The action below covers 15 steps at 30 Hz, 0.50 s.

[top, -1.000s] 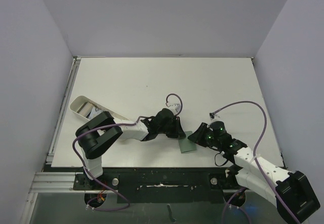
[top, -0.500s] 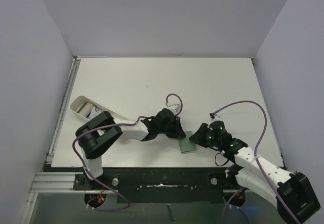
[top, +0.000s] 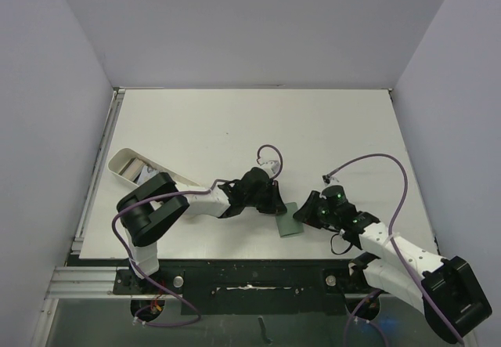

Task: Put the credit cards into the card holder
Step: Close the card holder at the center of the board.

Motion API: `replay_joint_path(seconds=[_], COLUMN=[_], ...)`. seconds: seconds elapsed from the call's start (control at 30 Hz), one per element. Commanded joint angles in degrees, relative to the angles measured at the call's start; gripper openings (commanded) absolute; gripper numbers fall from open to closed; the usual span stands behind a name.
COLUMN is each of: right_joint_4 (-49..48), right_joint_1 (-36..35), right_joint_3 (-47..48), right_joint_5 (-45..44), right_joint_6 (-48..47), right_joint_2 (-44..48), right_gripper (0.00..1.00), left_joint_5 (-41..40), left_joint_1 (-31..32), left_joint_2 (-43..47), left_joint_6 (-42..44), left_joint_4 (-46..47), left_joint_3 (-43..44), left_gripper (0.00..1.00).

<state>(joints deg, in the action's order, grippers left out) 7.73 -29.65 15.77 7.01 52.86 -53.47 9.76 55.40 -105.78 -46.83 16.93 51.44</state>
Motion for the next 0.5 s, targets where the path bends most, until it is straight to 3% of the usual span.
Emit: replay_joint_path(seconds=[0.0, 0.47], right_joint_4=[-4.9, 4.3], right_joint_1=[0.3, 1.3], right_joint_3=[1.2, 5.9], right_joint_5=[1.5, -0.1], right_joint_6=[-1.0, -4.9], right_joint_2=[-2.0, 2.0], right_gripper=[0.22, 0.22], left_joint_5=[-2.1, -2.5], left_joint_1=[0.3, 0.3], left_joint_2=[-0.9, -1.0], left_joint_6=[2.5, 3.8], left_joint_4=[-5.1, -6.1], left_joint_3=[0.7, 1.4], left_gripper=[0.00, 0.00])
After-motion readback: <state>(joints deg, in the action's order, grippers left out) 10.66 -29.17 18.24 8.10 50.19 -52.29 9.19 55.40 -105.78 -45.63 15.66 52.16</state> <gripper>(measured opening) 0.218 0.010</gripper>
